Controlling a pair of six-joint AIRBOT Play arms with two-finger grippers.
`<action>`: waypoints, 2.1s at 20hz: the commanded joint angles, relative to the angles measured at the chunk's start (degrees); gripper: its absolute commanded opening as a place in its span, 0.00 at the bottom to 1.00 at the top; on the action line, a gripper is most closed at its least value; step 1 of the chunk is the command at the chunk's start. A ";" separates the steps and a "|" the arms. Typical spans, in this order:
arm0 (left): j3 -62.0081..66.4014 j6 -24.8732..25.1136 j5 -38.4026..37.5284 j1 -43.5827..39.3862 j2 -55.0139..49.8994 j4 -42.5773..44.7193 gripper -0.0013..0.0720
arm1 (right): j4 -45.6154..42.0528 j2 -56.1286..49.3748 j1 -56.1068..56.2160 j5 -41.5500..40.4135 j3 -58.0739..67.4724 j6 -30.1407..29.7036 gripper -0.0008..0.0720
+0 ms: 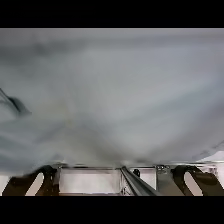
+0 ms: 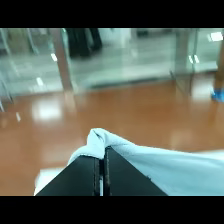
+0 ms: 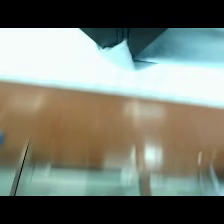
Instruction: Fold the shirts.
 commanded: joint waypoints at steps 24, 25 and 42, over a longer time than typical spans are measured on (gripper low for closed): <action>-23.89 -18.21 23.63 -3.78 -53.29 -6.91 0.05 | 9.53 -53.09 0.33 -21.68 -20.98 -3.87 0.05; -23.02 -13.20 19.56 -3.72 -52.65 -6.88 0.05 | 8.79 -52.46 -0.11 -18.38 -20.98 -4.79 0.05; -37.81 1.07 0.20 2.54 -51.17 -10.14 0.64 | 7.32 -50.14 -0.61 -12.90 -38.88 -5.42 0.86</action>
